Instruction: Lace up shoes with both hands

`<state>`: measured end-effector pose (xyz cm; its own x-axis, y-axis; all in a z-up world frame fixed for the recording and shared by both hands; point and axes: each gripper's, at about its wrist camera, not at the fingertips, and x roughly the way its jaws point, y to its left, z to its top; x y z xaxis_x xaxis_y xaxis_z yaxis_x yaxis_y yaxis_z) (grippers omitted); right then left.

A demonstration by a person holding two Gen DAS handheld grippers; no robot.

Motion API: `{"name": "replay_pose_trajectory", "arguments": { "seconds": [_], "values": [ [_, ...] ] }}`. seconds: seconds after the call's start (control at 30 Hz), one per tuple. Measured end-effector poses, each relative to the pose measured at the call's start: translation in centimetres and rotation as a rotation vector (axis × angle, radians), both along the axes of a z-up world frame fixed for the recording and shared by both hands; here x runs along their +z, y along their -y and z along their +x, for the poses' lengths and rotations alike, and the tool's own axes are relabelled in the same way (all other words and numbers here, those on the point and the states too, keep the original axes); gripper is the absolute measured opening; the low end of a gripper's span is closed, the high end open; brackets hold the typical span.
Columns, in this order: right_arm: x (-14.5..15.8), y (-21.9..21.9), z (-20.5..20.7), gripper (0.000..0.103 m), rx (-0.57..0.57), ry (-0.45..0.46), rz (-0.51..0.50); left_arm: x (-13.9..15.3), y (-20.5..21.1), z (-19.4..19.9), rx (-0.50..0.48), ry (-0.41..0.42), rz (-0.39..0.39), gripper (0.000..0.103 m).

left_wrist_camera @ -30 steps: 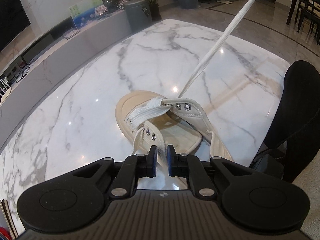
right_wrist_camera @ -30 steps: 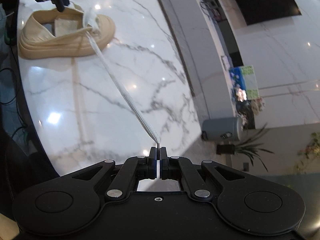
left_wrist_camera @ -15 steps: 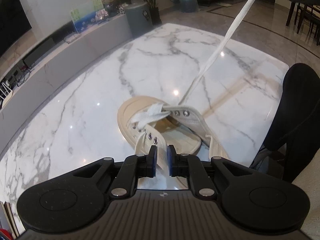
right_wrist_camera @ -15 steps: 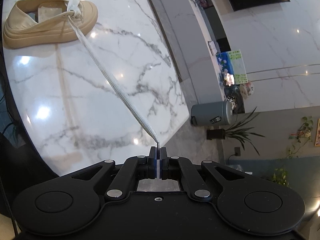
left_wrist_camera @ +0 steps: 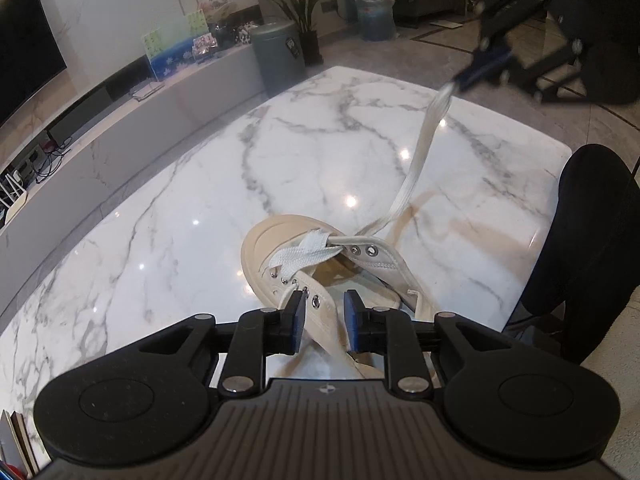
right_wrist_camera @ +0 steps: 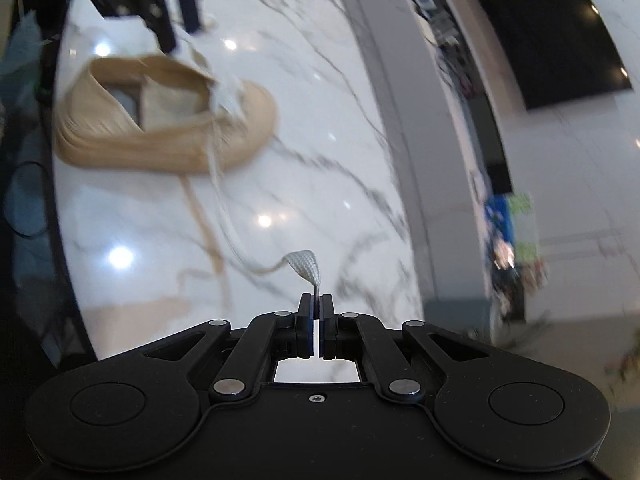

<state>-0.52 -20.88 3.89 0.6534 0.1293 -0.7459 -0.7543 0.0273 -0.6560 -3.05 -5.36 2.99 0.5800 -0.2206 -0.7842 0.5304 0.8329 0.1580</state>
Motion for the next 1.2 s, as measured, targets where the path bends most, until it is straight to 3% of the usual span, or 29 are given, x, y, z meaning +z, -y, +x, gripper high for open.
{"name": "replay_pose_trajectory", "arguments": {
  "seconds": [0.43,0.67,1.0,1.2],
  "values": [
    [-3.6,-8.0,-0.6,0.0,0.322,-0.086,-0.088,-0.9,-1.5,1.6,0.015,-0.049,-0.094,0.02],
    [-3.8,-11.0,-0.6,0.0,0.405,-0.155,-0.062,-1.5,-2.1,1.7,0.014,-0.068,-0.118,0.02],
    [-2.8,-8.4,2.3,0.001,0.15,-0.256,0.099,-1.8,-2.3,1.9,0.015,-0.069,-0.149,0.02],
    [-3.9,-6.2,3.8,0.002,-0.025,-0.296,0.189,-2.0,-2.2,2.0,0.014,-0.072,-0.136,0.02]
  ]
}}
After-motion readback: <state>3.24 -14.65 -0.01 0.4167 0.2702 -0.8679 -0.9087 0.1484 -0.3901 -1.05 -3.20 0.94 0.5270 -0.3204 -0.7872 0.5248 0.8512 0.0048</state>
